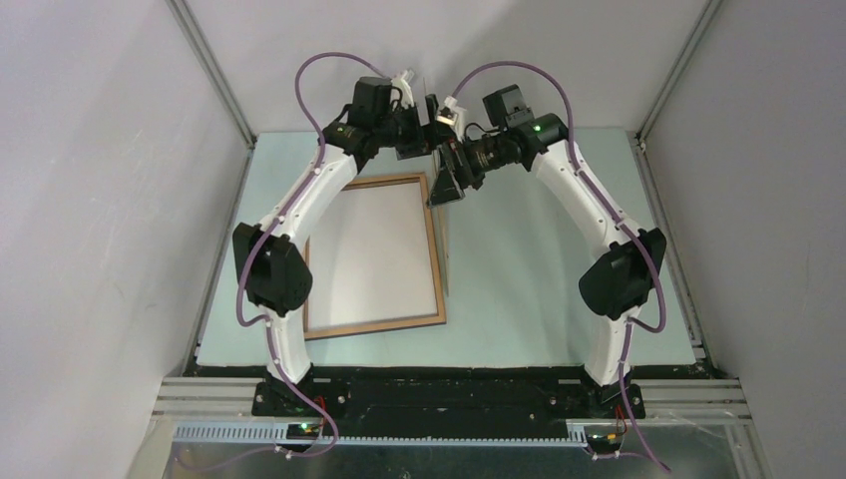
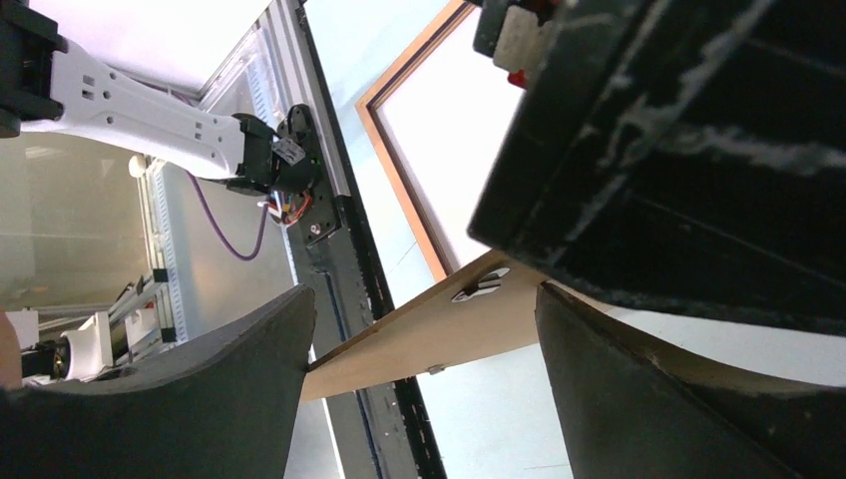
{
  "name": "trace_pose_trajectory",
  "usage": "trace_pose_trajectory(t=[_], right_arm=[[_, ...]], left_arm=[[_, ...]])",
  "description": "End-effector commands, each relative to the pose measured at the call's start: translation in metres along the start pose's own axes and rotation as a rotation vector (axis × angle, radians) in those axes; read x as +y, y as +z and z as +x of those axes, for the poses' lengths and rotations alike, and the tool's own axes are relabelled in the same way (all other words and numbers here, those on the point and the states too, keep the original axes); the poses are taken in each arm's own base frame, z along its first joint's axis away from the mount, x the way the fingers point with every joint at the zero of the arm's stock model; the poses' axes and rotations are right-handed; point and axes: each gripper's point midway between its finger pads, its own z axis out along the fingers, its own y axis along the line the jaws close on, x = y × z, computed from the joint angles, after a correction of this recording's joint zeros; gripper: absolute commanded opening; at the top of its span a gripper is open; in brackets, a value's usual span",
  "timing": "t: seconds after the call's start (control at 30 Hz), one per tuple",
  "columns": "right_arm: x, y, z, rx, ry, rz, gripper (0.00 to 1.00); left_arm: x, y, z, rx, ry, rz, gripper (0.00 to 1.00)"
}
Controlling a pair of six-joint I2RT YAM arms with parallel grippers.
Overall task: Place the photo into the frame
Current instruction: Turn over the photo frame item at the center of the board.
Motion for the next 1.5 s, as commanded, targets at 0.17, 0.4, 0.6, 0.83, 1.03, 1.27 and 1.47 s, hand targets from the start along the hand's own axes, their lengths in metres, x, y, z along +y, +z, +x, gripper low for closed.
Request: trace_pose_trajectory(t=[0.17, 0.4, 0.6, 0.83, 1.03, 1.27, 1.47], right_arm=[[0.026, 0.002, -0.013, -0.02, -0.014, -0.084, 0.87], [0.033, 0.001, -0.017, -0.029, -0.016, -0.103, 0.89], [0.026, -0.003, -0.015, -0.031, -0.017, -0.073, 0.88], [0.011, -0.019, -0.013, -0.053, 0.003, -0.031, 0.87], [-0.006, -0.034, -0.004, -0.075, 0.026, 0.011, 0.87], [-0.016, -0.041, 0.007, -0.084, 0.055, 0.024, 0.86], [-0.023, -0.042, 0.015, -0.085, 0.072, 0.03, 0.86]], left_arm=[[-0.005, -0.028, -0.014, -0.051, 0.039, -0.008, 1.0], [-0.001, -0.034, -0.014, -0.055, 0.034, -0.021, 1.0], [0.009, -0.043, -0.008, -0.047, 0.021, -0.048, 0.93], [0.022, -0.056, -0.001, -0.034, 0.023, -0.081, 0.75], [0.036, -0.061, 0.009, -0.013, 0.001, -0.102, 0.59], [0.051, -0.062, 0.014, -0.006, -0.012, -0.135, 0.41], [0.061, -0.066, 0.016, -0.008, -0.02, -0.162, 0.34]])
